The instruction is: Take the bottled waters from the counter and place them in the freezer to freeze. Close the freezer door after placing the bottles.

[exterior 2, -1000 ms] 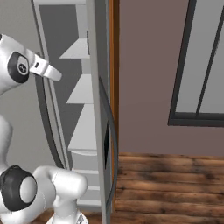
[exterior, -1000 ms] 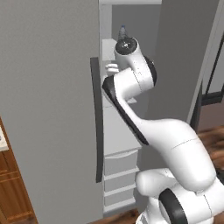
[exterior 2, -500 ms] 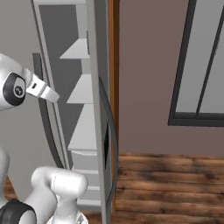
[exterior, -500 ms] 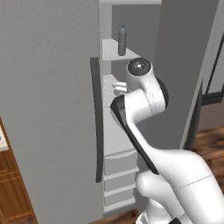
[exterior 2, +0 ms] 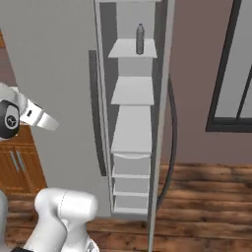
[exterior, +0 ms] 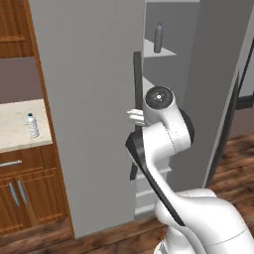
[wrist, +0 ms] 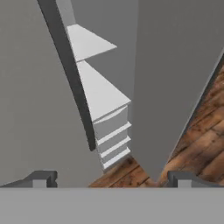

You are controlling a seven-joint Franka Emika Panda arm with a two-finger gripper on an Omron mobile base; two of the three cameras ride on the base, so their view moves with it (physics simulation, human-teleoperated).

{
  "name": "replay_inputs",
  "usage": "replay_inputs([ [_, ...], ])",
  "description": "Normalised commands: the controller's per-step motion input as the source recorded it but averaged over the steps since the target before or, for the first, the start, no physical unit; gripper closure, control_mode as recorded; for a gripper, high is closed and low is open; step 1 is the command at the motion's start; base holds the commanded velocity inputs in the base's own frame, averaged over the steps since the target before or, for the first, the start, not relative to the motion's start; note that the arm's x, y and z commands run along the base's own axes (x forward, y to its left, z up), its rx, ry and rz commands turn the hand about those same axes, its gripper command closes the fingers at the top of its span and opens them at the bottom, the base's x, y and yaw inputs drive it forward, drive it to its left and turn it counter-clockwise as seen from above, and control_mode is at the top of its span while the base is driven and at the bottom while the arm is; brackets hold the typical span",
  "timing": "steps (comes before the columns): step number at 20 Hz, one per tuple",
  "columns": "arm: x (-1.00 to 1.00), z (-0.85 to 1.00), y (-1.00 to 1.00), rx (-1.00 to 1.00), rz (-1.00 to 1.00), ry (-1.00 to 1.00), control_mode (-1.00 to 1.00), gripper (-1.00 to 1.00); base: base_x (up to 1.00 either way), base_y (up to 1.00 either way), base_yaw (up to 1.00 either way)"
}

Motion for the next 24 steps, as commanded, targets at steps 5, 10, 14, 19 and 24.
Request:
replay_inputs([
  [5, 0.00, 0.00, 0.00, 0.00, 0.00, 0.00, 1.00, -1.00, -0.45, 1.00, -0.07],
  [10, 0.00, 0.00, 0.00, 0.00, 0.00, 0.00, 1.00, -1.00, 0.38, 1.00, -0.25],
  [14, 0.00, 0.00, 0.00, 0.00, 0.00, 0.00, 1.00, -1.00, 0.49, 1.00, -0.29],
  [19, 0.00, 0.00, 0.00, 0.00, 0.00, 0.00, 1.00, -1.00, 0.40, 1.00, -0.29],
  [24, 0.00, 0.00, 0.00, 0.00, 0.00, 0.00, 1.00, -1.00, 0.45, 1.00, -0.24],
])
